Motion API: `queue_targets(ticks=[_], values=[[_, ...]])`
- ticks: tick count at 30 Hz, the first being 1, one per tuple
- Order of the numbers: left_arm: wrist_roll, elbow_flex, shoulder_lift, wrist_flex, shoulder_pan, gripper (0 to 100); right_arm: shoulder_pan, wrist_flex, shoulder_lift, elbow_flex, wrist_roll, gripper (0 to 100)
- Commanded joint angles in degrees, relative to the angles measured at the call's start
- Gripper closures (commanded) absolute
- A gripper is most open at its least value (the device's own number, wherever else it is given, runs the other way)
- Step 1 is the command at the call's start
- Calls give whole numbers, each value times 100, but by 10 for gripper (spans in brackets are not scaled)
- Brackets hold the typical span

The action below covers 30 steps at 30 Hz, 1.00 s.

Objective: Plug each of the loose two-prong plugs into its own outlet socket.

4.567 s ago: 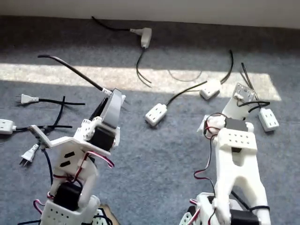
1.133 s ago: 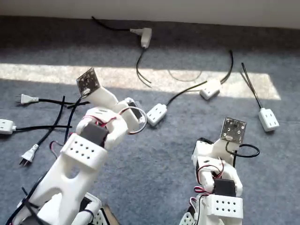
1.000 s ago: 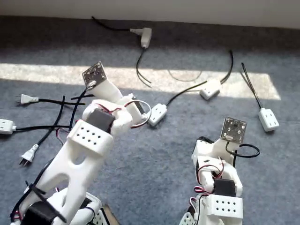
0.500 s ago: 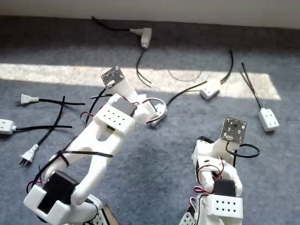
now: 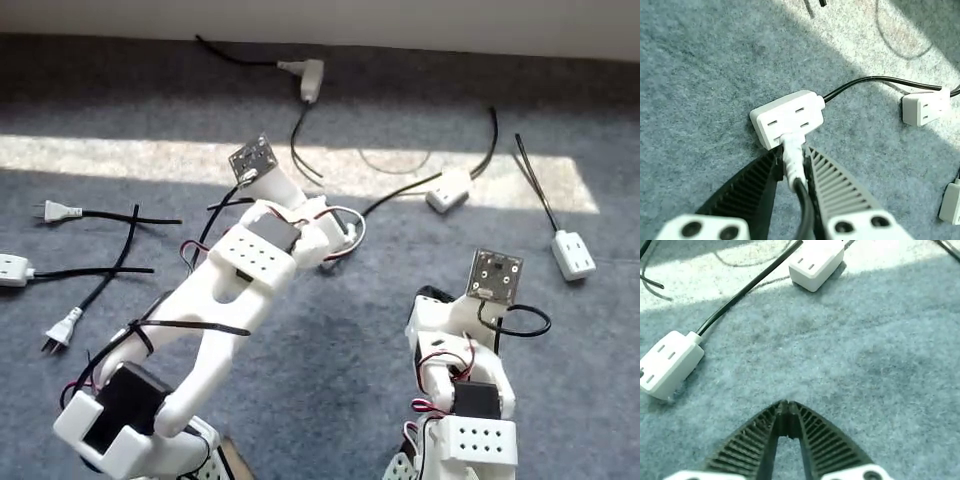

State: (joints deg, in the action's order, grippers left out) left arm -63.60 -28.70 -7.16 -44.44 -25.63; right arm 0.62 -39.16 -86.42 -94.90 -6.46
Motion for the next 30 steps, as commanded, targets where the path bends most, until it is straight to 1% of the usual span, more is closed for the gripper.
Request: queue_targets(ticks=[1,10,15,20,30], values=[[-9,48,40,105,-40,994,57,145,-57,-145,-26,992],[-53,286,673,105,-48,994,57,145,-57,-145,-26,992],[-281,286,673,88,92,994,57,145,-57,-145,-26,992],[-290,286,673,88,321,994,66,145,-57,-145,-26,992],[-264,48,330,79,277,994,66,154,-57,-145,-26,992]])
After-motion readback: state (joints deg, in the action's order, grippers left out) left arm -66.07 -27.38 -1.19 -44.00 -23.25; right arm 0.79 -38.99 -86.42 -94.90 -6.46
